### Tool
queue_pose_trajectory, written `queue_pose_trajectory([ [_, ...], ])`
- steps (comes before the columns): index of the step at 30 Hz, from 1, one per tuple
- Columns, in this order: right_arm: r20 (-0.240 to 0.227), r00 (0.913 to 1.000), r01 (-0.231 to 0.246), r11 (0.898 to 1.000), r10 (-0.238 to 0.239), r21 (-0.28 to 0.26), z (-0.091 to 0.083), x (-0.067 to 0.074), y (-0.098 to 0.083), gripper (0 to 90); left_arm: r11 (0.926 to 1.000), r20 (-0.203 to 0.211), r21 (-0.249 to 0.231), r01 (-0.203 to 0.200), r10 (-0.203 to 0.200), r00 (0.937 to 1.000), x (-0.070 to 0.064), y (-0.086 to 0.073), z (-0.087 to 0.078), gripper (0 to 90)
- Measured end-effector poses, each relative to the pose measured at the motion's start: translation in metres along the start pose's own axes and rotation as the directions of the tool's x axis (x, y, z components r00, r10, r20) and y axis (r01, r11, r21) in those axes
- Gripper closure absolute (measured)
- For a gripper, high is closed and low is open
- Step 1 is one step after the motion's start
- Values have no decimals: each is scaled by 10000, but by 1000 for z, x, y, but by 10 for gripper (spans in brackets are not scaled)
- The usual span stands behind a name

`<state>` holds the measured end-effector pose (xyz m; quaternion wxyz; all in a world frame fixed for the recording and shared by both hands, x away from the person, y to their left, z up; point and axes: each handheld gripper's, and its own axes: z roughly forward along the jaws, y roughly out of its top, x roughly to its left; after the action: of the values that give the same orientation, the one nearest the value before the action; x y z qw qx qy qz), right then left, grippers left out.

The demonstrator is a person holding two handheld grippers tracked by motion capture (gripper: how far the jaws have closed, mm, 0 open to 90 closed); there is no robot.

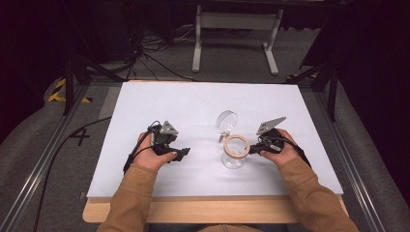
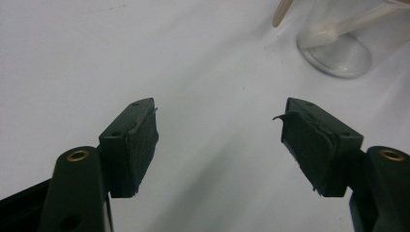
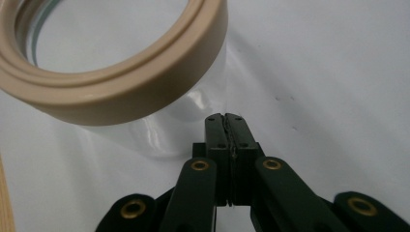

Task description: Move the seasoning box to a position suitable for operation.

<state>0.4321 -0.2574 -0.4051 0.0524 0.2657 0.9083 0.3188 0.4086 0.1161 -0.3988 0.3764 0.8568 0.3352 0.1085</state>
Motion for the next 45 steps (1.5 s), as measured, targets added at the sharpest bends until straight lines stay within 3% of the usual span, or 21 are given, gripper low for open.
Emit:
queue_pose_trajectory([
  [18,-396,9982,471,9982,-456,379,1,17,2,900,9998,203,39,-199,198,9996,1,6,7,292],
  [43,-955,9906,1037,9933,-984,517,11,35,8,900,9999,320,-51,-102,104,9994,1,6,9,293],
  [45,-932,9906,1049,9936,-1006,429,9,35,8,900,9999,356,-36,125,-123,9993,2,6,8,301],
])
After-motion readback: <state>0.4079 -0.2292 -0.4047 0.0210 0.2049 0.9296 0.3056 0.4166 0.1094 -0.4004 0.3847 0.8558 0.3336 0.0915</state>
